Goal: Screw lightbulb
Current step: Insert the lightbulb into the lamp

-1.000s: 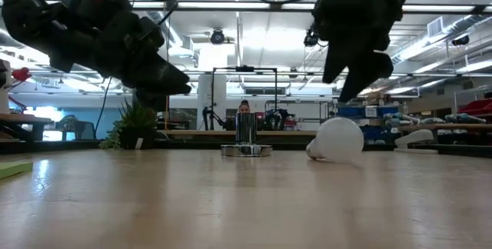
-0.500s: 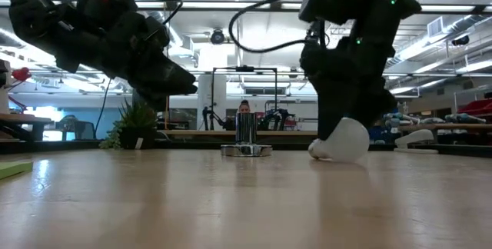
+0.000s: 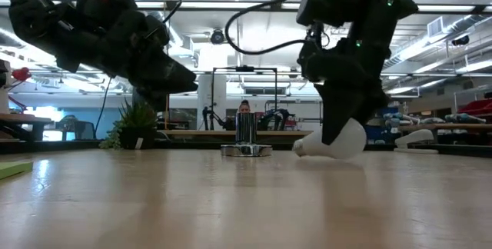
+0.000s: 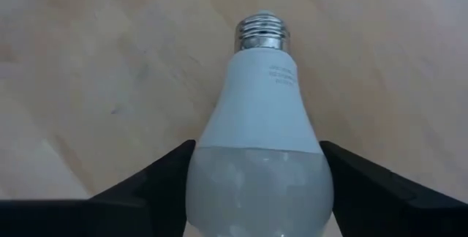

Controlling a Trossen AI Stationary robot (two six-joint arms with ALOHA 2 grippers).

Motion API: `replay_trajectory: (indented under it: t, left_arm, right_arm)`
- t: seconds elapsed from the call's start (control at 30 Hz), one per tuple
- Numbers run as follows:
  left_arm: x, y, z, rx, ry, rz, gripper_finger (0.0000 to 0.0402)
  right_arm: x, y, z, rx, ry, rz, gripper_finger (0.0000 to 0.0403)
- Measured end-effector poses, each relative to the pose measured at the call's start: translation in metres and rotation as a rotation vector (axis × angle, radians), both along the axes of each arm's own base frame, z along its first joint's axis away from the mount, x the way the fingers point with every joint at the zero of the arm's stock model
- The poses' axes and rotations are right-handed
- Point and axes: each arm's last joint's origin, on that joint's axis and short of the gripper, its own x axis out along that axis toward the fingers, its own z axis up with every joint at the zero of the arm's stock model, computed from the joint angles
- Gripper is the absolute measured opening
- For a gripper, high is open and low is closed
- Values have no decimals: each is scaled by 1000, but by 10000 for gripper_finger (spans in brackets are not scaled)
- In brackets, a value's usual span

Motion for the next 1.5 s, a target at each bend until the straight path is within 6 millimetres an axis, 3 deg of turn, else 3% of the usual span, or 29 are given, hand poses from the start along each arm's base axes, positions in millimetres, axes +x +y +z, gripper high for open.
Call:
replay_trajectory:
  t: [0.23, 0.57, 0.9, 1.5]
  left_arm:
    - [4, -1, 6, -4, -29, -61, 143]
    - [30, -3, 37, 68, -1, -214, 167]
    - [50, -12, 71, 237, -21, -218, 235]
    - [52, -22, 71, 339, 12, -196, 252]
  right_arm:
    - [15, 0, 40, -45, 26, 155, 291]
    - [46, 0, 114, -122, -174, 435, 289]
    - [48, -2, 121, -146, -202, 481, 290]
    - [54, 0, 125, -135, -284, 520, 291]
